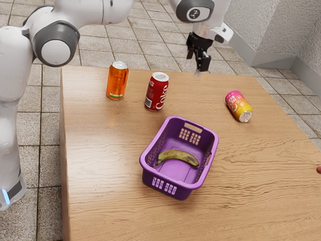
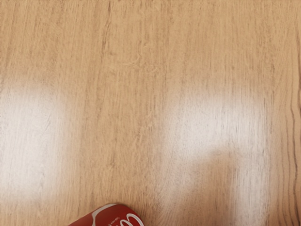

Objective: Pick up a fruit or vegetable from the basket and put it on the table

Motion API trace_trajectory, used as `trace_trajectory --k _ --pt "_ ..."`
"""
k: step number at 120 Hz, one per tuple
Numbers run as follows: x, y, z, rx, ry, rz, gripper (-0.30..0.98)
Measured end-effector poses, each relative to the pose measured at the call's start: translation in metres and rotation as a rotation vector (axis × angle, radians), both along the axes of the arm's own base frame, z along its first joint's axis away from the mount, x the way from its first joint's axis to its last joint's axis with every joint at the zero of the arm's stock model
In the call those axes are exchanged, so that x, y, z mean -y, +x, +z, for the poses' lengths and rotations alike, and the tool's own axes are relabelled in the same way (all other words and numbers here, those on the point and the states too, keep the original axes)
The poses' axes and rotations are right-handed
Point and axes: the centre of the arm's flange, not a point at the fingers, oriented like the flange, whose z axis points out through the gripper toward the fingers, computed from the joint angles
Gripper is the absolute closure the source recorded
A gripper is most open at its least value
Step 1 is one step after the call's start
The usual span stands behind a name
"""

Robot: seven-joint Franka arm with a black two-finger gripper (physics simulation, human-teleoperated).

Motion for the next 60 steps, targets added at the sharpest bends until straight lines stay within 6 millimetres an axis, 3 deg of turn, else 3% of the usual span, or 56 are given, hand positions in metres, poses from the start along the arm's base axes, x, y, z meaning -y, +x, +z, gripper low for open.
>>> trace_trajectory --k 20,32,47,60 --pt "-0.002 -0.002 0.004 0.007 0.010 -0.006 0.00" --pt "0.011 -0.003 0.012 0.024 -0.002 -0.032 0.00" --pt "0.016 0.008 -0.016 -0.007 -0.021 -0.045 0.00" --pt "0.055 0.012 -0.042 -0.051 -0.044 -0.107 0.00"
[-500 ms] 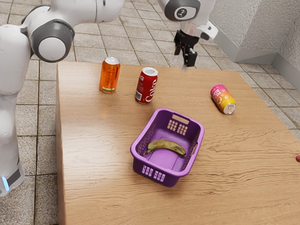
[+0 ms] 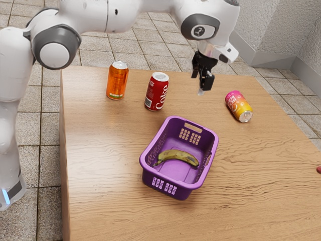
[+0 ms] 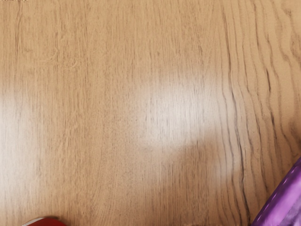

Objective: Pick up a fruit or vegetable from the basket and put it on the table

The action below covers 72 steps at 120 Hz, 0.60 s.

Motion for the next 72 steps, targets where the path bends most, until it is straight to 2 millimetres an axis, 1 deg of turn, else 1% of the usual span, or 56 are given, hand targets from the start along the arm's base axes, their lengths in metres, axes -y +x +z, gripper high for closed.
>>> trace_trajectory --k 11,14,19,21,29,35,41,50,58,64,72 --pt "0.044 -0.004 -0.012 -0.028 -0.003 -0.071 0.00" --pt "0.061 -0.007 -0.011 -0.027 -0.004 -0.099 0.00" --pt "0.096 -0.013 -0.006 -0.027 0.000 -0.155 0.00" --pt "0.106 -0.015 -0.008 -0.034 -0.001 -0.171 0.00" --pt "0.126 -0.022 -0.014 -0.065 -0.008 -0.201 0.00" --pt "0.143 -0.039 -0.019 -0.101 -0.006 -0.232 0.00" --pt "0.150 -0.053 -0.022 -0.127 -0.003 -0.252 0.00" --pt "0.150 -0.068 -0.032 -0.162 -0.002 -0.265 0.00" --pt "0.151 -0.089 -0.053 -0.196 -0.006 -0.284 0.00" --pt "0.155 -0.094 -0.059 -0.193 -0.011 -0.297 0.00" --pt "0.161 -0.098 -0.056 -0.169 -0.021 -0.312 0.00"
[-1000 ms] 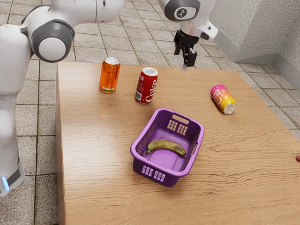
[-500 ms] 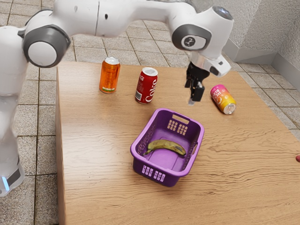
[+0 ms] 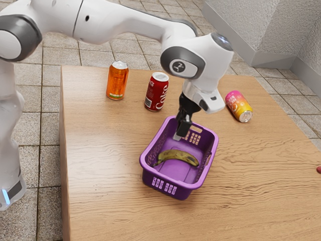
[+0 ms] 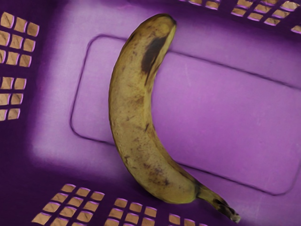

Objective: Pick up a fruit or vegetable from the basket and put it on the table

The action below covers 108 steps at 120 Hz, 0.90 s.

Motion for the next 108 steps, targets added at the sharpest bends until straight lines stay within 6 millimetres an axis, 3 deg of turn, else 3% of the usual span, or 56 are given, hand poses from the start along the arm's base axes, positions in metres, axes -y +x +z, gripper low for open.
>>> trace_trajectory --k 7,18,30,72,88,108 --pt "0.006 0.000 -0.001 0.017 -0.012 -0.012 0.00" --pt "0.012 -0.002 -0.022 0.014 -0.031 -0.027 0.00" --pt "0.014 0.002 -0.029 0.042 -0.052 -0.032 0.00" --pt "-0.026 0.021 -0.058 0.077 -0.095 0.039 0.00" --pt "-0.025 0.022 -0.061 0.088 -0.108 0.039 0.00" --pt "-0.025 0.023 -0.080 0.072 -0.126 0.043 0.00"
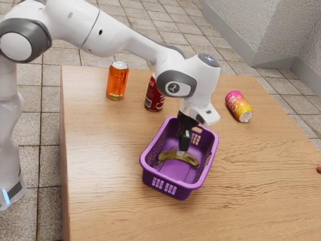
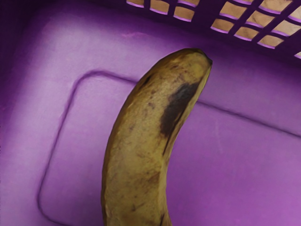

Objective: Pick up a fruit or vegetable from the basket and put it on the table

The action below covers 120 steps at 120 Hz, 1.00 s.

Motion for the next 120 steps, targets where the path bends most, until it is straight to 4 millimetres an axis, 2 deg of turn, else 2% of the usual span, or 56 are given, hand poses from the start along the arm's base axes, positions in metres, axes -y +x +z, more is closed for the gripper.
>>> trace_trajectory --k 19,34,112,120 --pt "-0.011 0.005 -0.018 -0.006 -0.014 0.021 0.00" --pt "-0.010 0.007 -0.027 0.001 -0.027 0.021 0.00" --pt "-0.011 0.012 -0.050 0.031 -0.039 0.016 0.00" --pt "-0.011 0.012 -0.051 0.034 -0.046 0.020 0.13"
